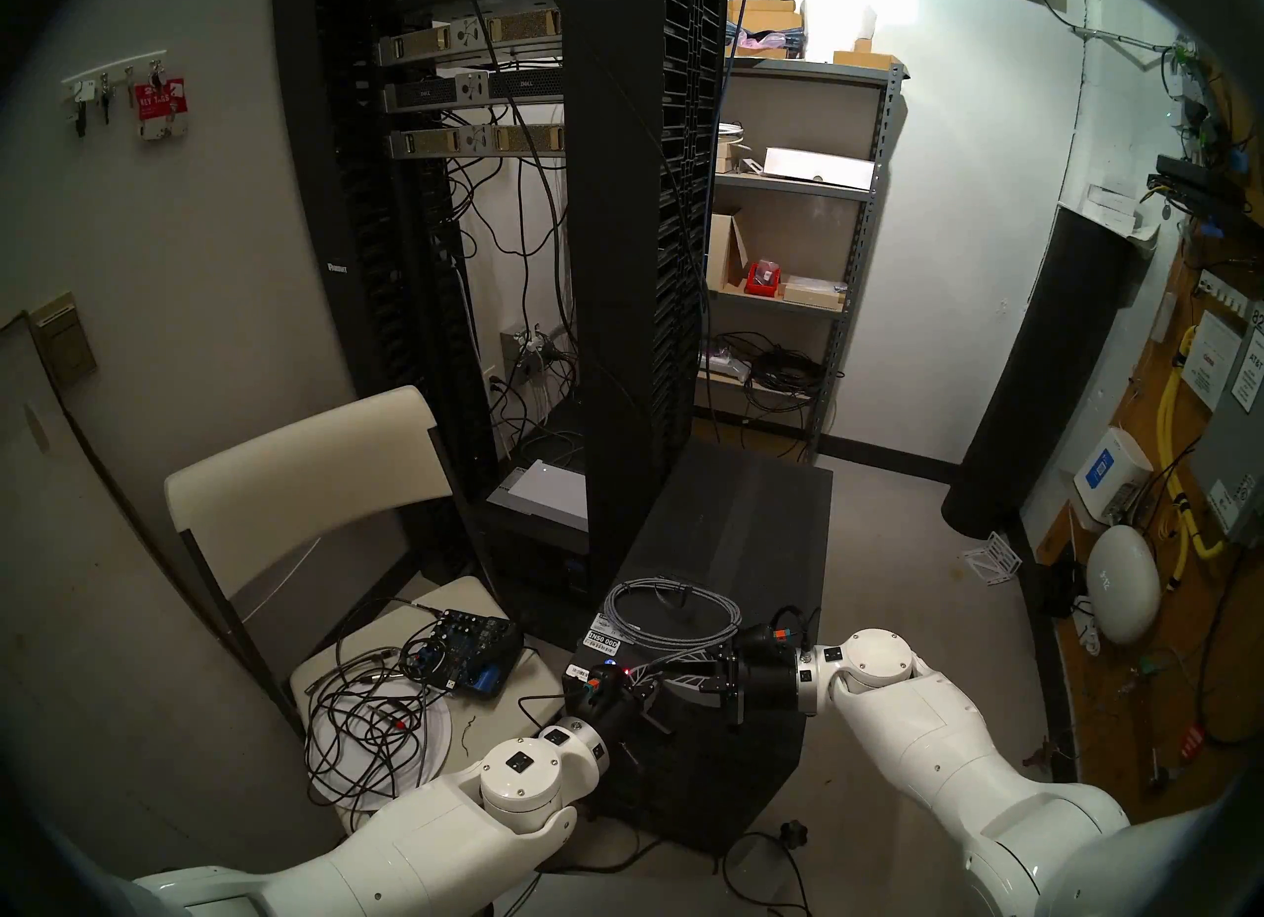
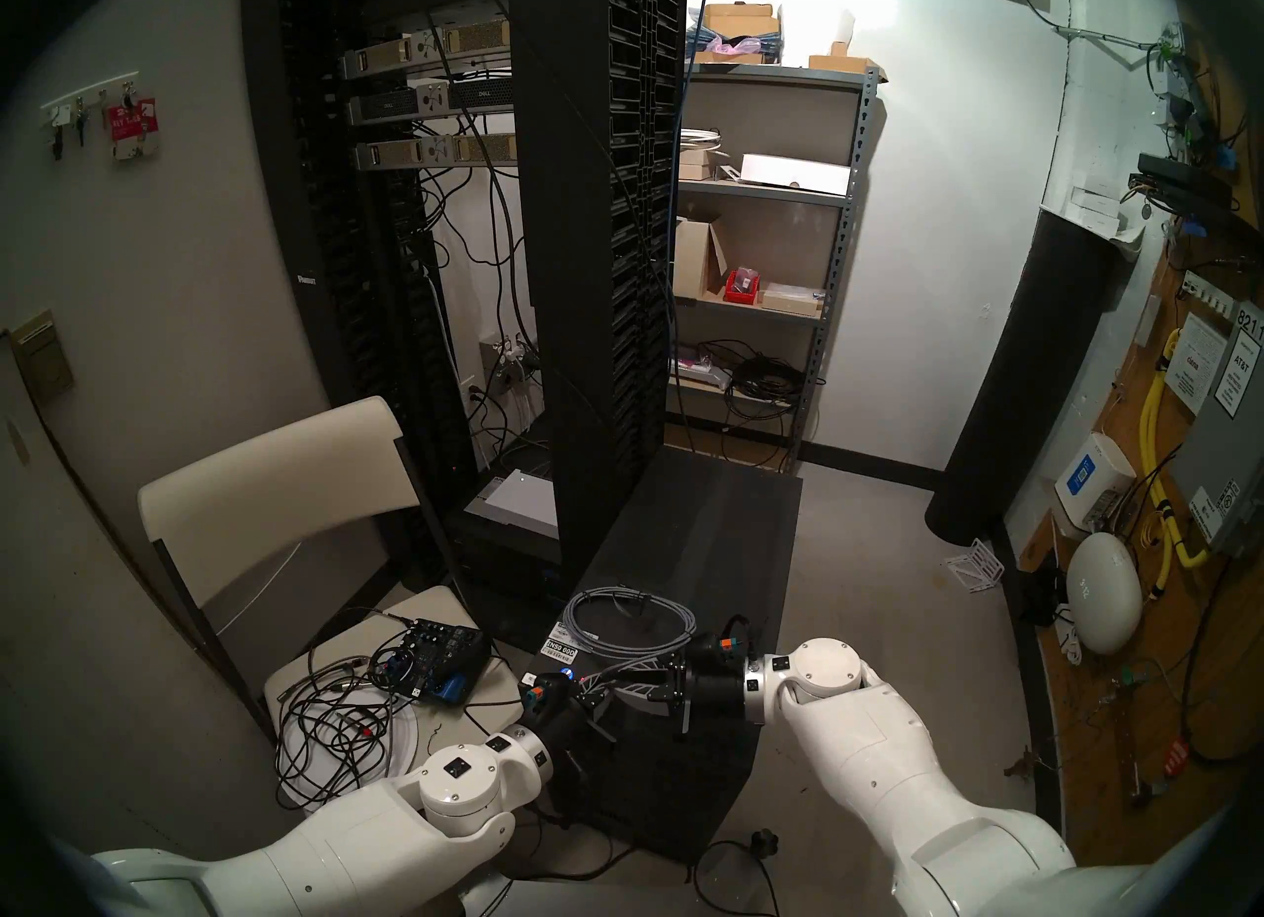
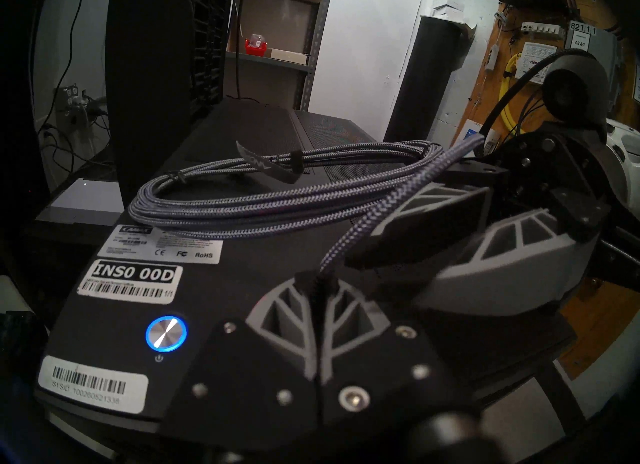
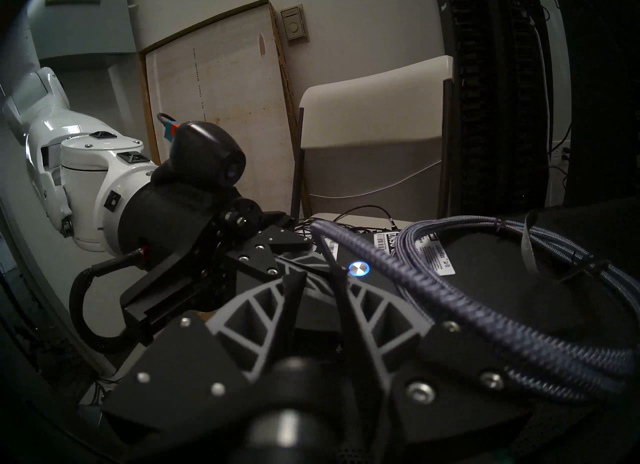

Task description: Insert the cable into the workstation's USB slot

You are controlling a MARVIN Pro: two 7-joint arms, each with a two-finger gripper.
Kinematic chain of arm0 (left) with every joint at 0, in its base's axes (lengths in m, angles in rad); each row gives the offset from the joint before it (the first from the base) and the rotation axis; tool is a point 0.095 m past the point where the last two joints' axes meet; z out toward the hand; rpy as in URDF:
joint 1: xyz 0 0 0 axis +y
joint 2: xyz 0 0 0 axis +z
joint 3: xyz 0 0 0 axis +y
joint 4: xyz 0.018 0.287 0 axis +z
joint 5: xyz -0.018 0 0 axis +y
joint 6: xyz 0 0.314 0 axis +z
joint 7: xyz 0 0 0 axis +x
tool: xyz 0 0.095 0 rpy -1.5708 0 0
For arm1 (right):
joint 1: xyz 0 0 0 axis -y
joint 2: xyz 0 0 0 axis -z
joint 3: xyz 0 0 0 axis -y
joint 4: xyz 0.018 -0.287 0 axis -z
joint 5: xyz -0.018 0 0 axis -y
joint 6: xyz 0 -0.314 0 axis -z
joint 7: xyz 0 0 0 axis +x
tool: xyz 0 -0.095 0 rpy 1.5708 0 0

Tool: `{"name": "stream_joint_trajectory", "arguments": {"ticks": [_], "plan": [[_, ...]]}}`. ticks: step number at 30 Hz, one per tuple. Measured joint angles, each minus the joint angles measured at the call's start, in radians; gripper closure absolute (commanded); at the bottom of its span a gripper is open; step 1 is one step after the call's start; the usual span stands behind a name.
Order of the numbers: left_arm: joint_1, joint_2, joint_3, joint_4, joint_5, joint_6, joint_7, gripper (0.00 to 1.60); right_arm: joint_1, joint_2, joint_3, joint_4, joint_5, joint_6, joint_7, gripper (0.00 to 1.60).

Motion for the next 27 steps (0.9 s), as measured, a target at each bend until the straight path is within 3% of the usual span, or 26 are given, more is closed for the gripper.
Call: {"name": "stream_joint_trajectory", "arguments": {"ticks": [9, 13, 18, 20, 23, 27], "plan": [[0.003, 0.003, 0.010, -0.006, 0.002, -0.001, -0.003, 1.60, 0.014, -0.008, 0.005, 0.032, -0.002, -0.017, 0.008, 0.81], [0.003, 0.005, 0.012, -0.007, 0.008, -0.003, -0.003, 1.60, 0.025, -0.013, 0.004, 0.046, -0.002, -0.022, 0.021, 0.53], [0.003, 0.006, 0.014, -0.007, 0.013, -0.003, -0.003, 1.60, 0.030, -0.017, 0.004, 0.046, -0.002, -0.027, 0.035, 0.43], [0.003, 0.006, 0.014, -0.007, 0.014, -0.004, -0.004, 1.60, 0.031, -0.019, 0.004, 0.046, -0.002, -0.029, 0.040, 0.51], [0.003, 0.006, 0.015, -0.007, 0.015, -0.004, -0.004, 1.60, 0.032, -0.020, 0.004, 0.046, -0.002, -0.032, 0.044, 0.78], [0.003, 0.006, 0.016, -0.007, 0.016, -0.004, -0.005, 1.60, 0.034, -0.022, 0.004, 0.048, -0.002, -0.035, 0.048, 0.86]]}}
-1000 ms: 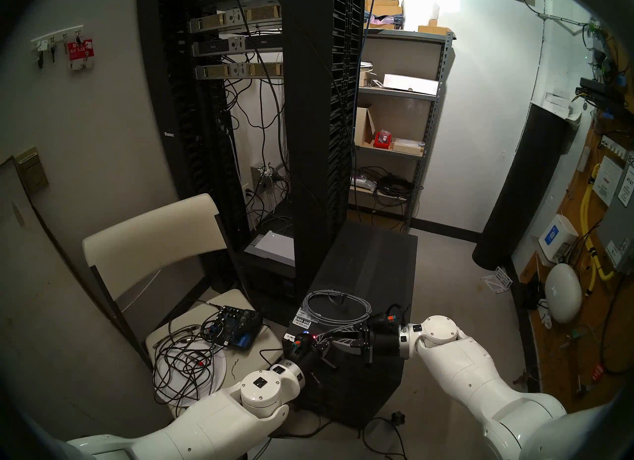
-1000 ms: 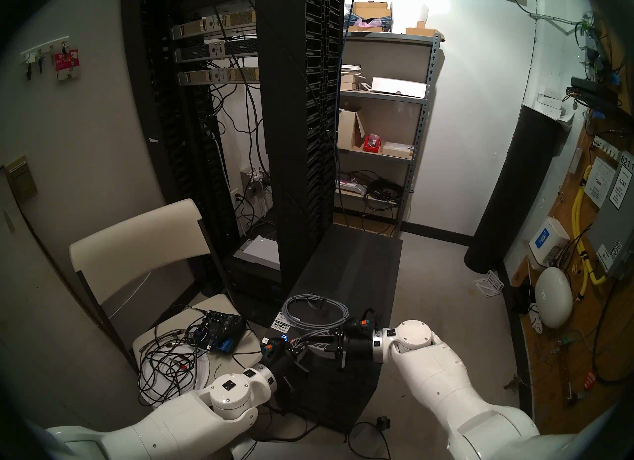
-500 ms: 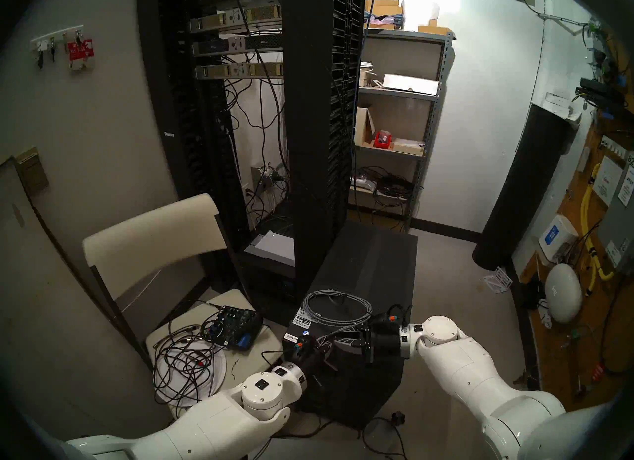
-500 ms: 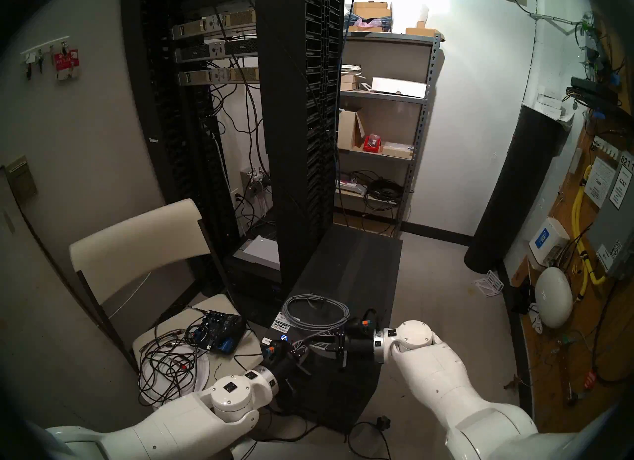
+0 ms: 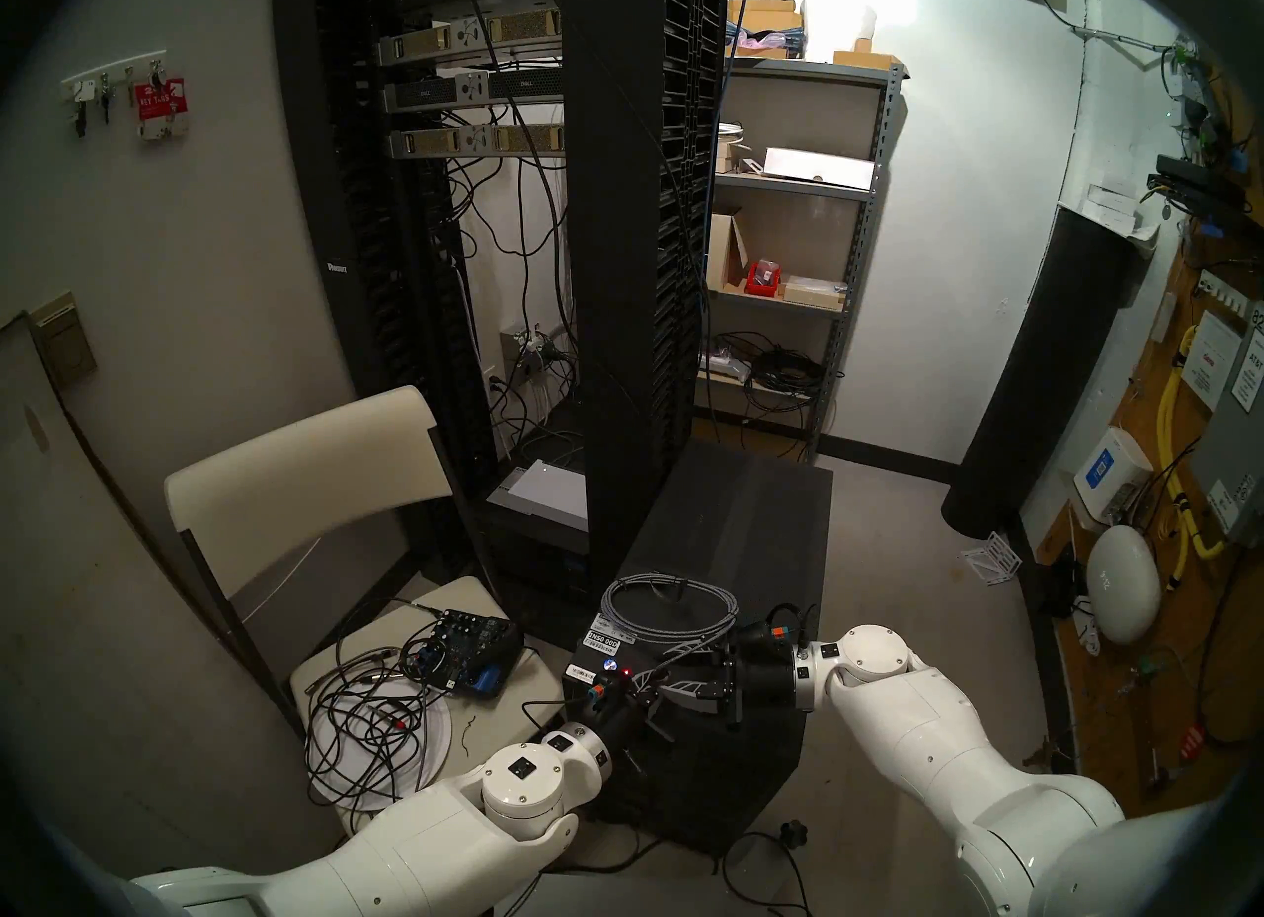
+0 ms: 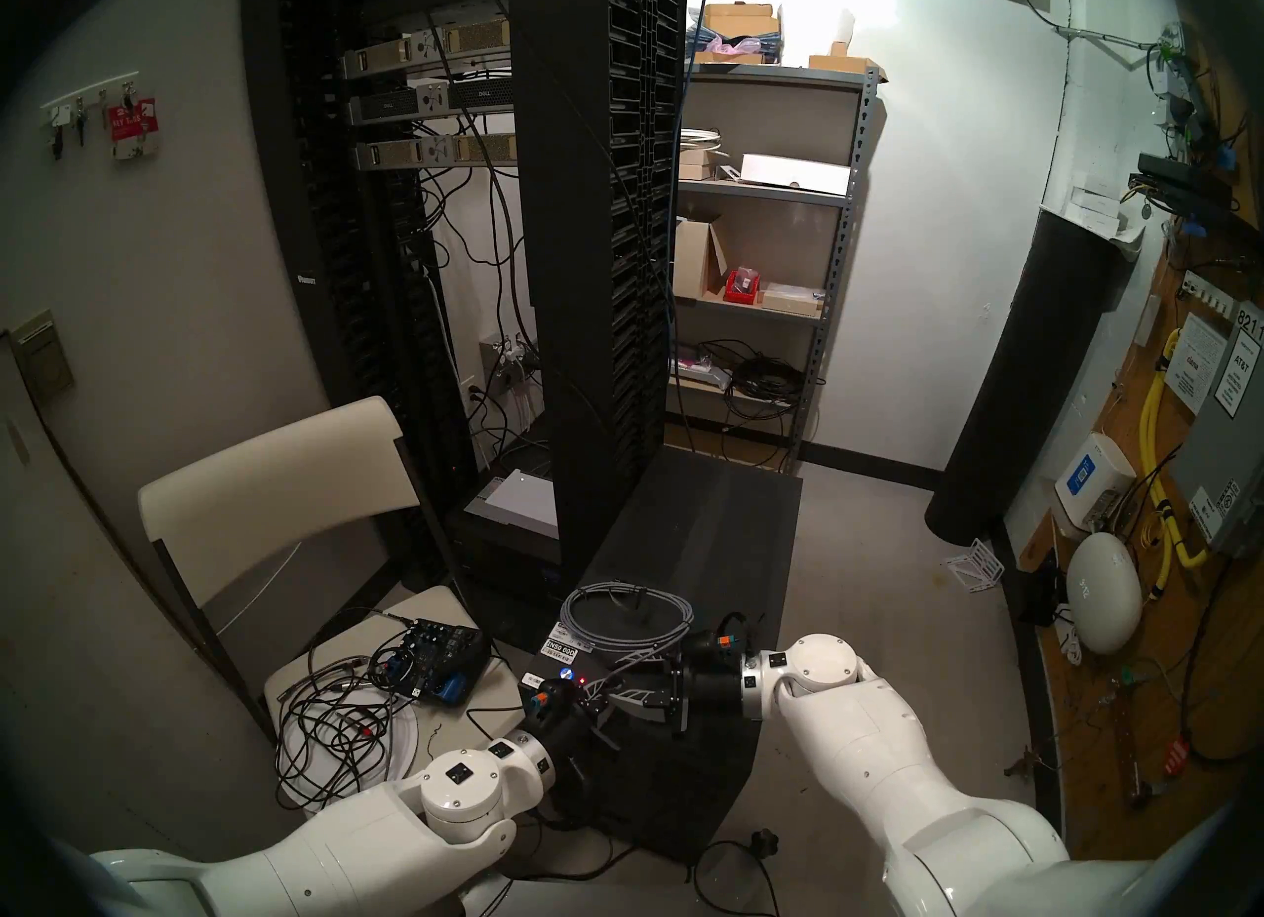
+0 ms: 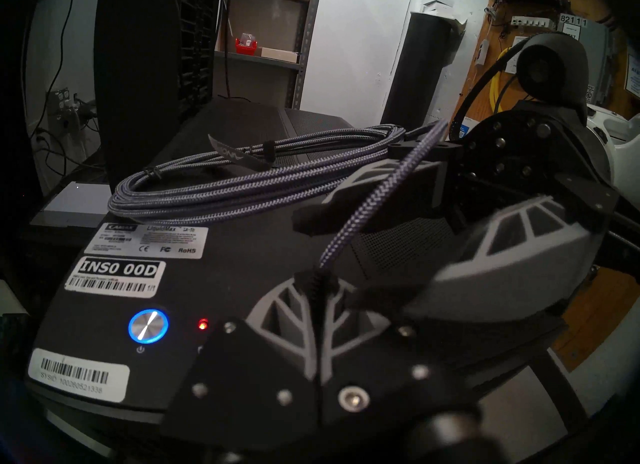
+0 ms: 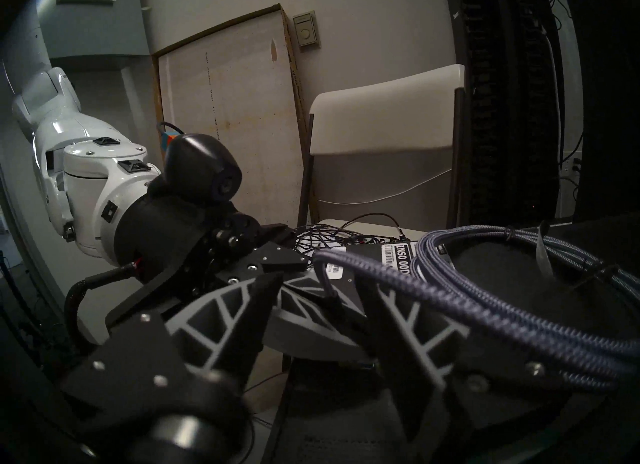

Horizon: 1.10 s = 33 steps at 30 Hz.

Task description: Insert the cable into the workstation's USB slot

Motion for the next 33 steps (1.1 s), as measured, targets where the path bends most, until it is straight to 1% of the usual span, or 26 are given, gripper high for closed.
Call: {"name": "stream_joint_trajectory", "arguments": {"ticks": [1, 2, 8, 13, 14, 15, 16, 29, 30, 31, 33], "plan": [[0.000, 0.000, 0.000, 0.001, 0.000, 0.000, 0.000, 1.60, 0.002, -0.001, 0.000, 0.002, 0.000, -0.001, 0.002, 0.91], [0.000, -0.001, 0.000, 0.001, 0.001, 0.000, -0.001, 1.60, 0.004, -0.002, 0.000, 0.005, -0.001, -0.001, 0.003, 0.92], [-0.001, -0.004, 0.000, 0.006, 0.002, -0.003, -0.001, 1.60, 0.013, -0.006, -0.001, 0.018, -0.003, -0.001, 0.007, 0.88], [-0.002, -0.006, 0.000, 0.009, 0.003, -0.004, 0.000, 1.60, 0.023, -0.009, -0.006, 0.037, -0.006, -0.001, 0.009, 0.90], [-0.002, -0.006, 0.000, 0.009, 0.003, -0.004, 0.001, 1.60, 0.025, -0.009, -0.007, 0.040, -0.007, -0.001, 0.010, 0.98], [-0.002, -0.007, 0.000, 0.009, 0.003, -0.004, 0.001, 1.60, 0.026, -0.009, -0.008, 0.044, -0.007, -0.001, 0.010, 1.10], [-0.002, -0.007, 0.000, 0.009, 0.003, -0.004, 0.001, 1.60, 0.030, -0.010, -0.010, 0.051, -0.007, -0.001, 0.010, 1.60], [-0.005, -0.008, 0.000, 0.014, 0.002, -0.007, -0.002, 1.60, 0.047, -0.012, -0.015, 0.069, -0.007, -0.002, 0.008, 1.60], [-0.005, -0.008, 0.001, 0.014, 0.002, -0.007, -0.003, 1.41, 0.047, -0.012, -0.015, 0.068, -0.007, -0.002, 0.008, 1.60], [-0.005, -0.008, 0.001, 0.014, 0.002, -0.007, -0.003, 1.36, 0.046, -0.012, -0.016, 0.066, -0.008, -0.002, 0.008, 1.60], [-0.005, -0.007, 0.001, 0.013, 0.002, -0.006, -0.003, 1.34, 0.046, -0.011, -0.016, 0.064, -0.008, -0.001, 0.008, 1.60]]}}
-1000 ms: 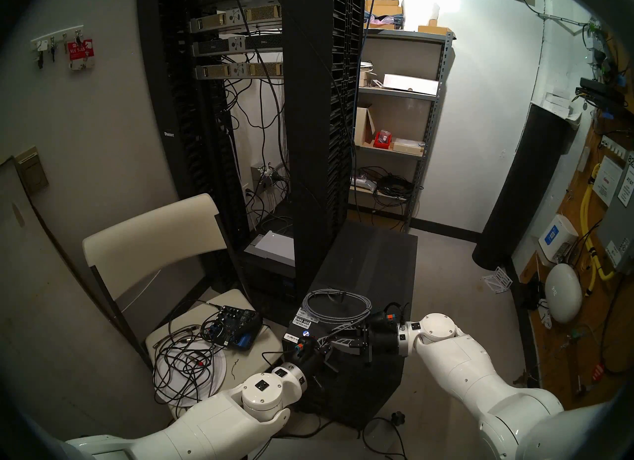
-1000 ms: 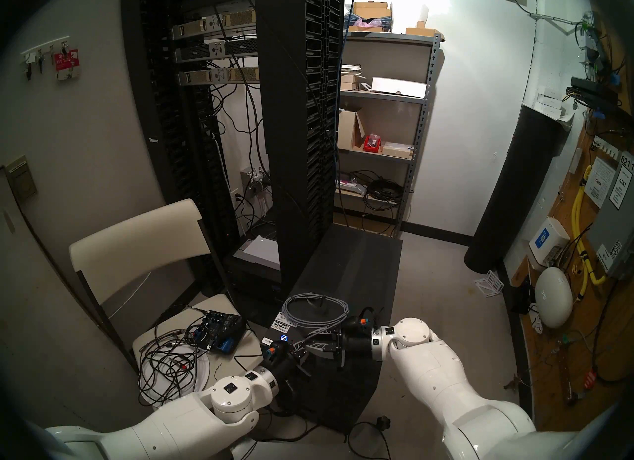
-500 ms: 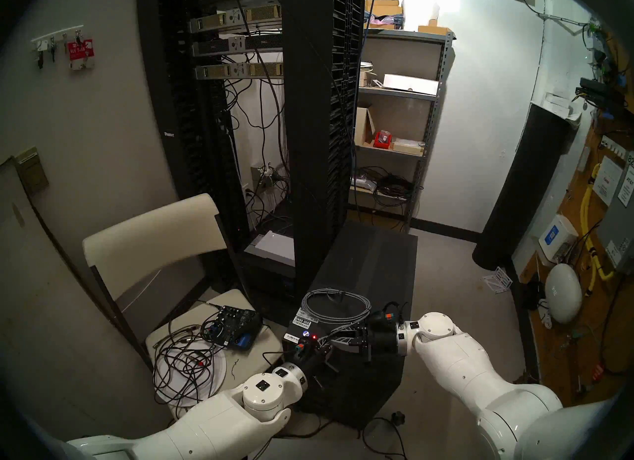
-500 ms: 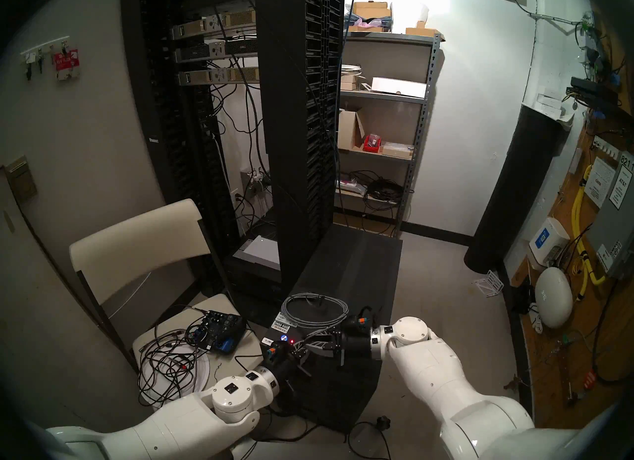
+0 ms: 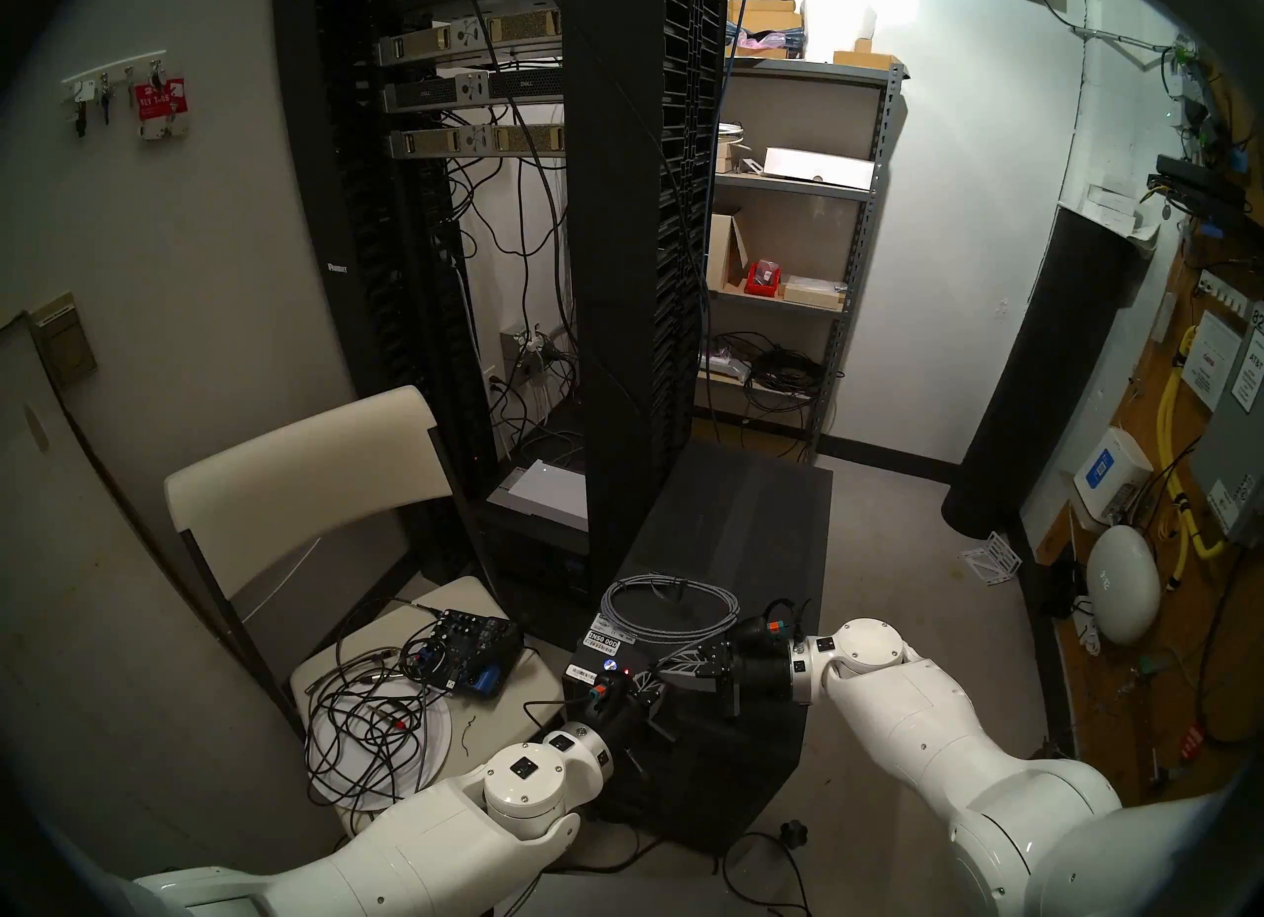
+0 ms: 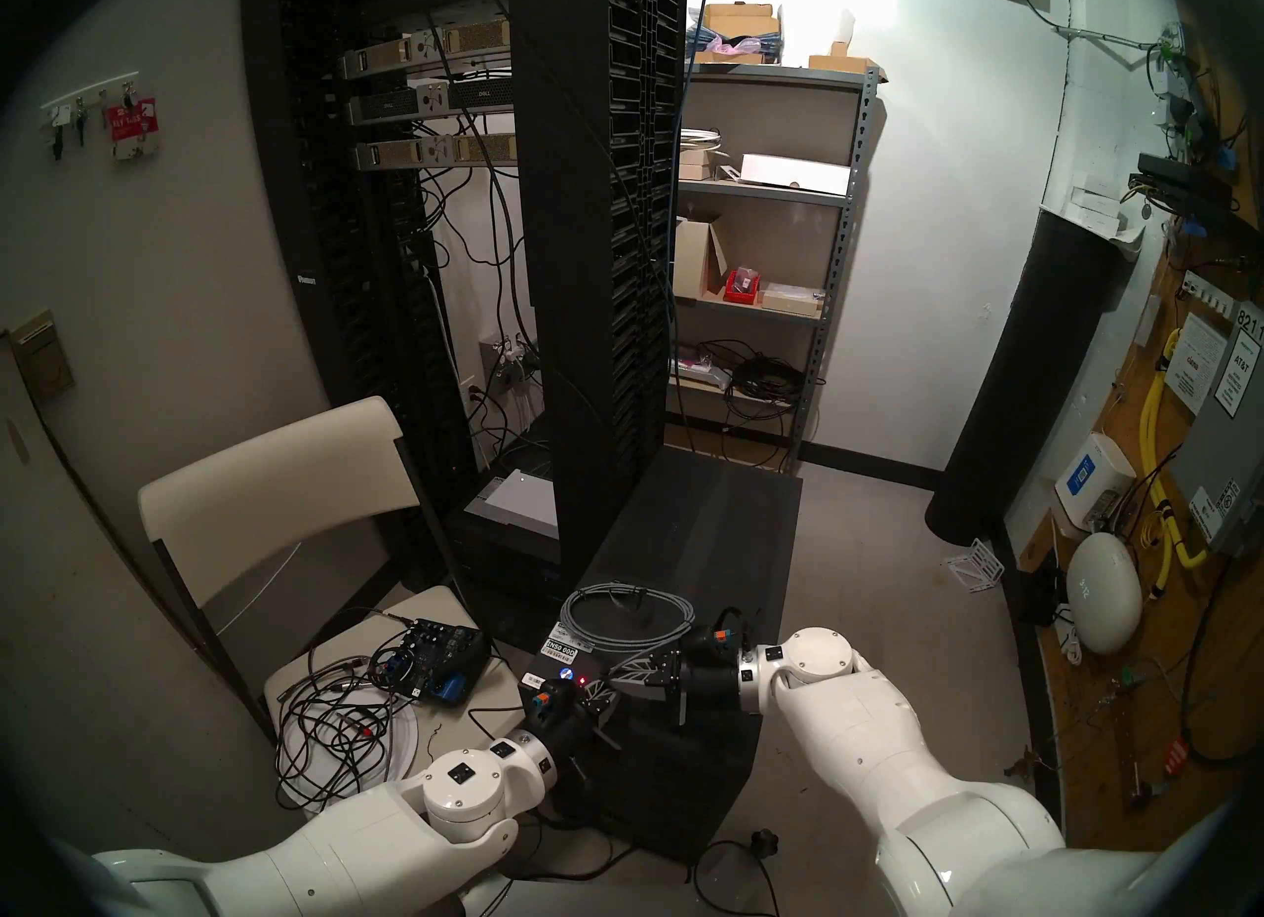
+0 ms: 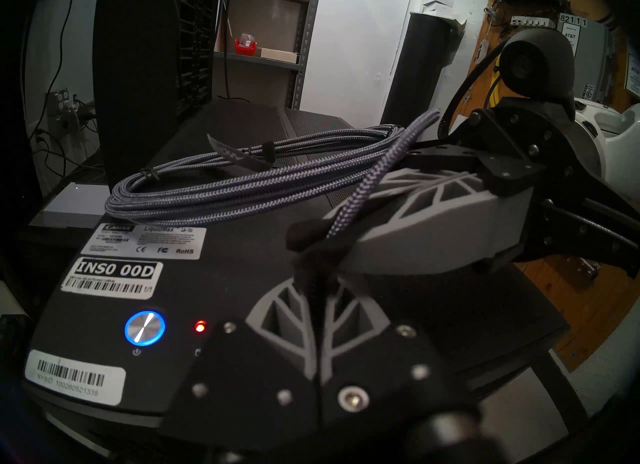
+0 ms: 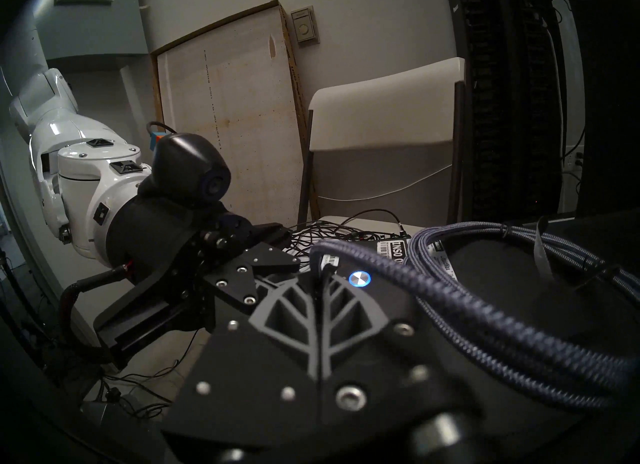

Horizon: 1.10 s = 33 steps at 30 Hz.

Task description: Insert the cable into the workstation's USB slot

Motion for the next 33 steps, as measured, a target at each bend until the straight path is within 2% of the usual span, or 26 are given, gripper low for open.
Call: {"name": "stream_joint_trajectory", "arguments": {"ticks": [4, 7, 10, 11, 12, 13, 25, 33], "plan": [[0.002, 0.003, 0.002, -0.006, 0.000, 0.004, 0.000, 0.93, -0.002, 0.002, -0.003, -0.007, -0.002, 0.005, 0.002, 1.60], [0.004, 0.005, 0.003, -0.008, 0.000, 0.006, 0.000, 0.92, -0.003, 0.003, -0.005, -0.010, -0.003, 0.009, 0.004, 1.60], [0.009, 0.007, 0.004, -0.010, -0.001, 0.009, 0.000, 0.70, -0.006, 0.004, -0.008, -0.017, -0.004, 0.013, 0.007, 1.60], [0.010, 0.008, 0.004, -0.012, -0.001, 0.010, 0.000, 0.35, -0.007, 0.004, -0.009, -0.019, -0.004, 0.013, 0.007, 1.60], [0.012, 0.009, 0.004, -0.013, -0.001, 0.010, 0.000, 0.11, -0.008, 0.004, -0.009, -0.021, -0.004, 0.014, 0.008, 1.60], [0.013, 0.010, 0.003, -0.014, -0.001, 0.010, 0.001, 0.00, -0.010, 0.005, -0.009, -0.024, -0.004, 0.015, 0.008, 1.60], [0.015, 0.031, -0.015, -0.046, -0.004, 0.008, 0.016, 0.00, -0.041, 0.023, 0.008, -0.063, -0.003, 0.025, 0.009, 1.60], [0.034, 0.077, -0.014, -0.102, 0.023, 0.008, 0.024, 0.00, -0.054, 0.033, 0.020, -0.079, -0.004, 0.026, 0.001, 1.60]]}}
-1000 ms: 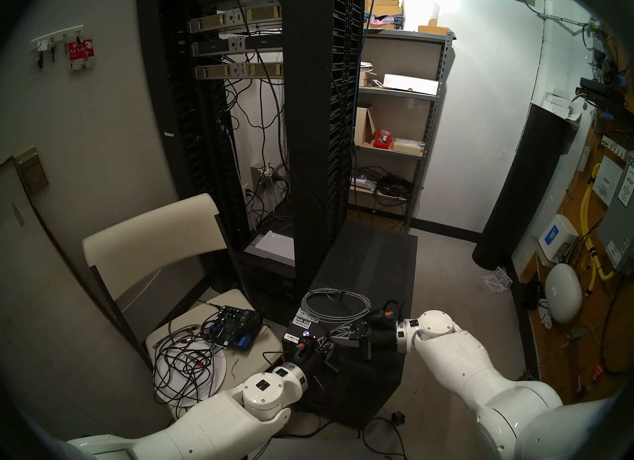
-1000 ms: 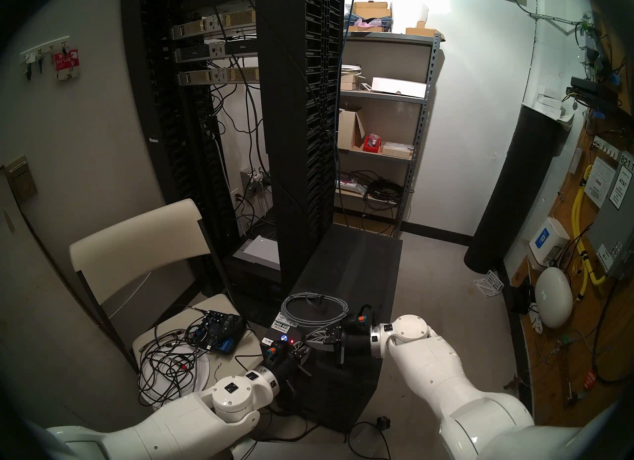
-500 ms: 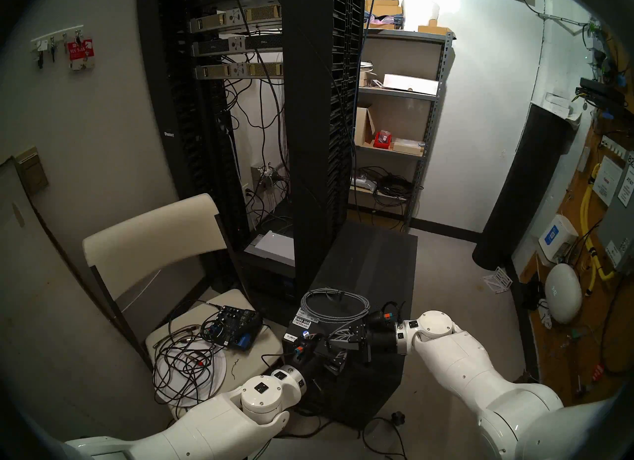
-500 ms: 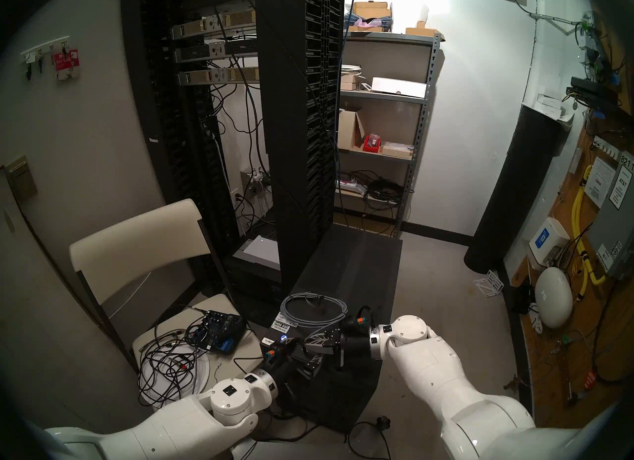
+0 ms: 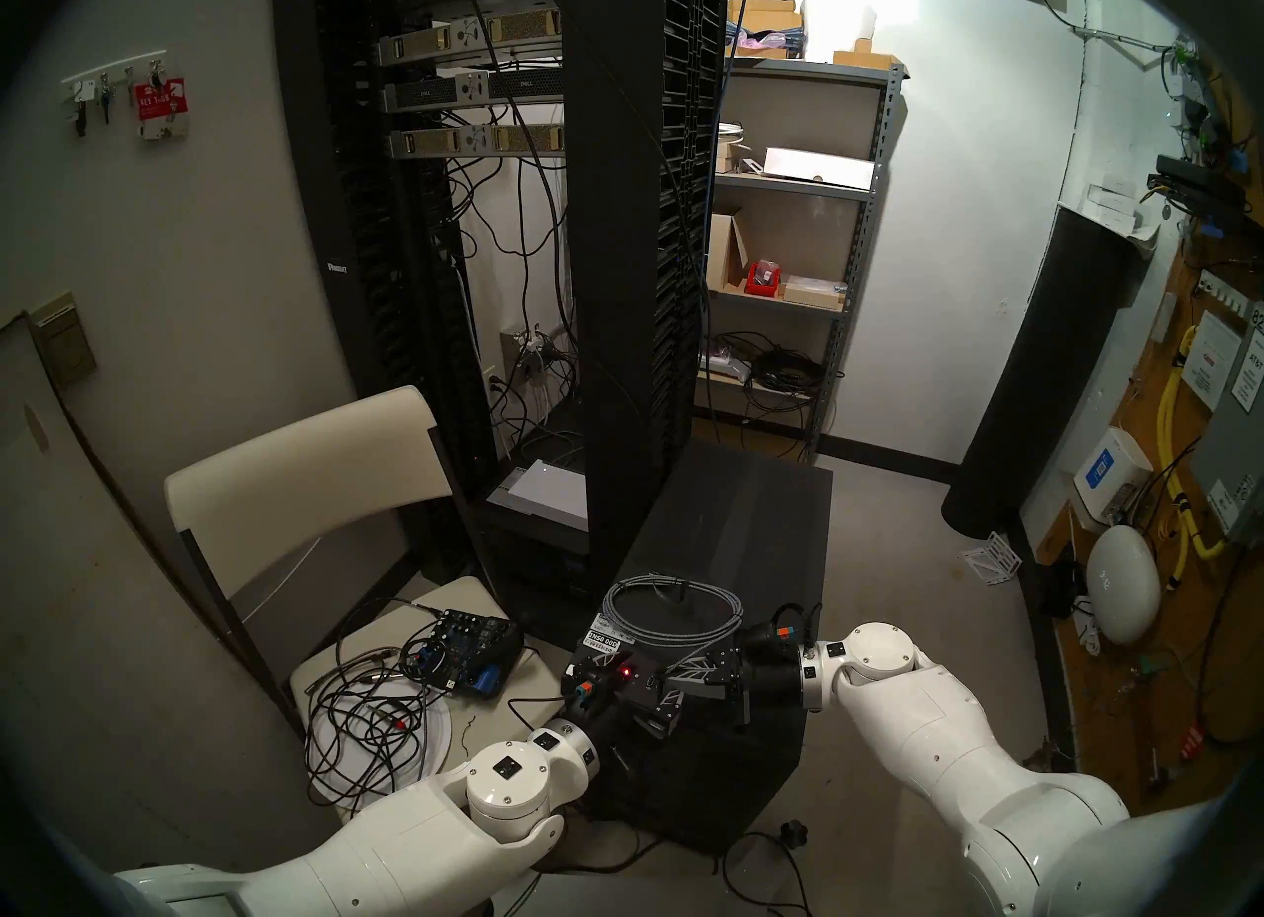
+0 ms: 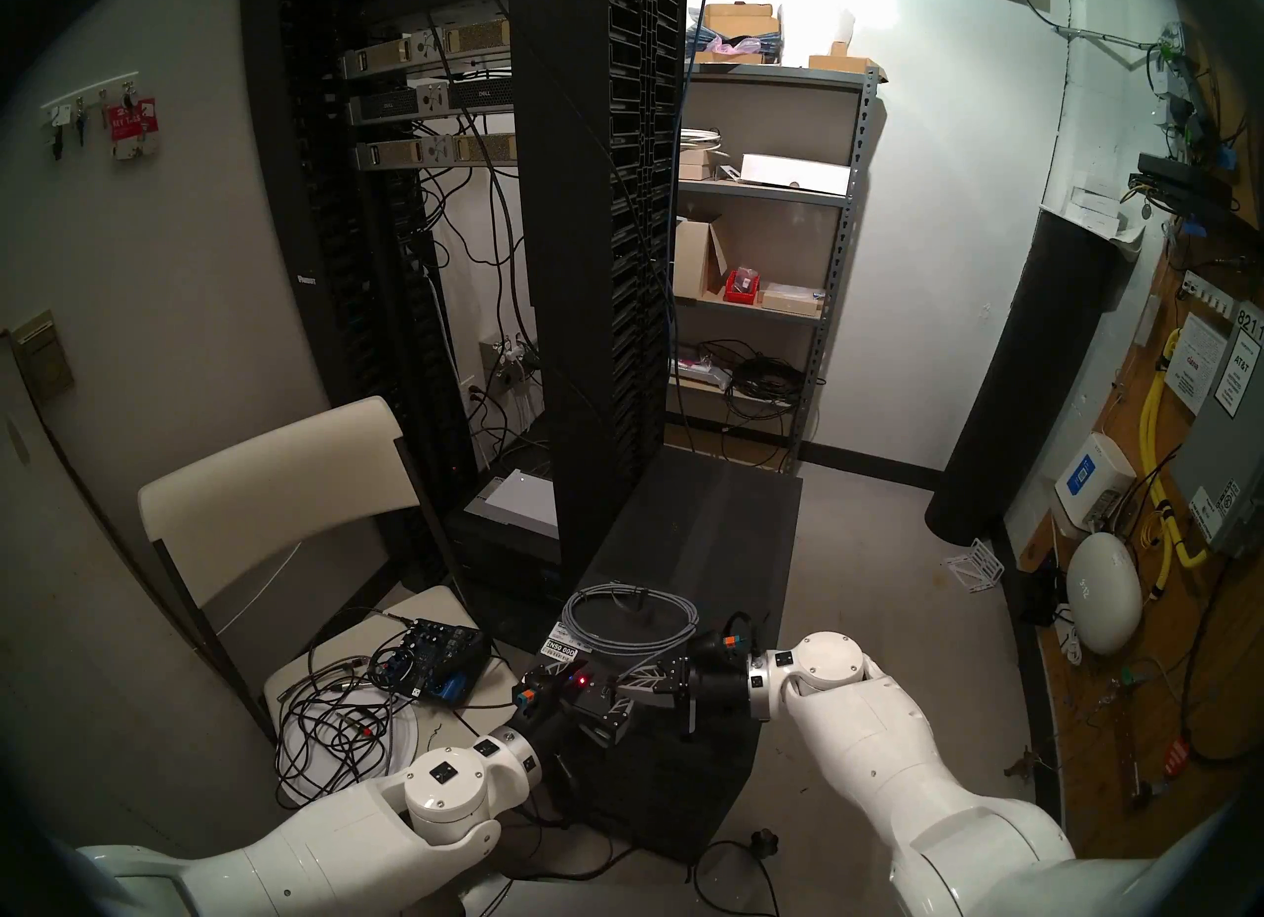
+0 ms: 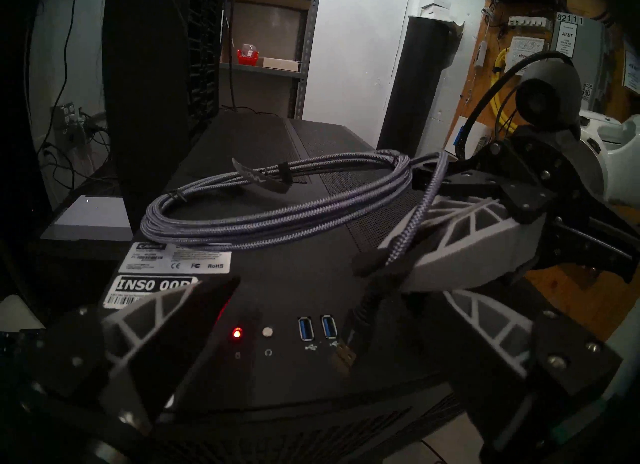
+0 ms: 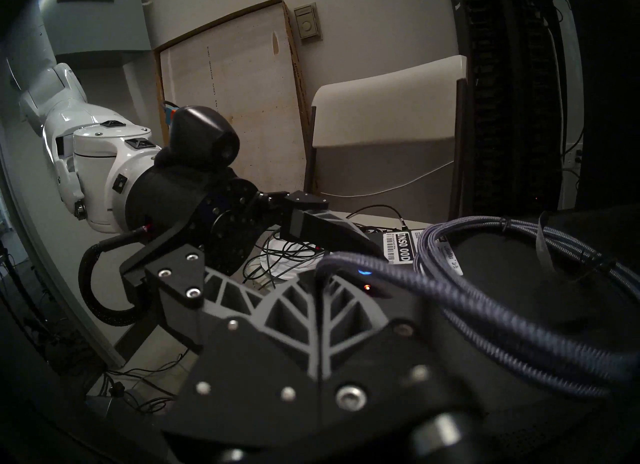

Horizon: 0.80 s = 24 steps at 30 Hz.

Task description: Insert the cable into the workstation's USB slot

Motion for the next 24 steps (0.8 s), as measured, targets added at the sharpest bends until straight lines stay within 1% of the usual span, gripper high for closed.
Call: {"name": "stream_joint_trajectory", "arguments": {"ticks": [9, 14, 19, 24], "plan": [[0.036, 0.067, -0.003, -0.039, 0.008, -0.008, -0.033, 0.00, 0.003, 0.002, 0.007, 0.001, -0.004, -0.005, -0.010, 1.60], [0.054, 0.100, -0.011, -0.055, 0.003, -0.024, -0.055, 0.00, 0.009, -0.001, 0.007, 0.008, -0.007, -0.008, -0.010, 1.60], [0.065, 0.114, -0.017, -0.065, 0.001, -0.043, -0.062, 0.00, 0.016, -0.005, 0.007, 0.017, -0.009, -0.012, -0.004, 1.60], [0.073, 0.113, -0.014, -0.079, 0.010, -0.052, -0.062, 0.00, 0.018, -0.009, 0.009, 0.019, -0.014, -0.012, -0.005, 1.60]]}}
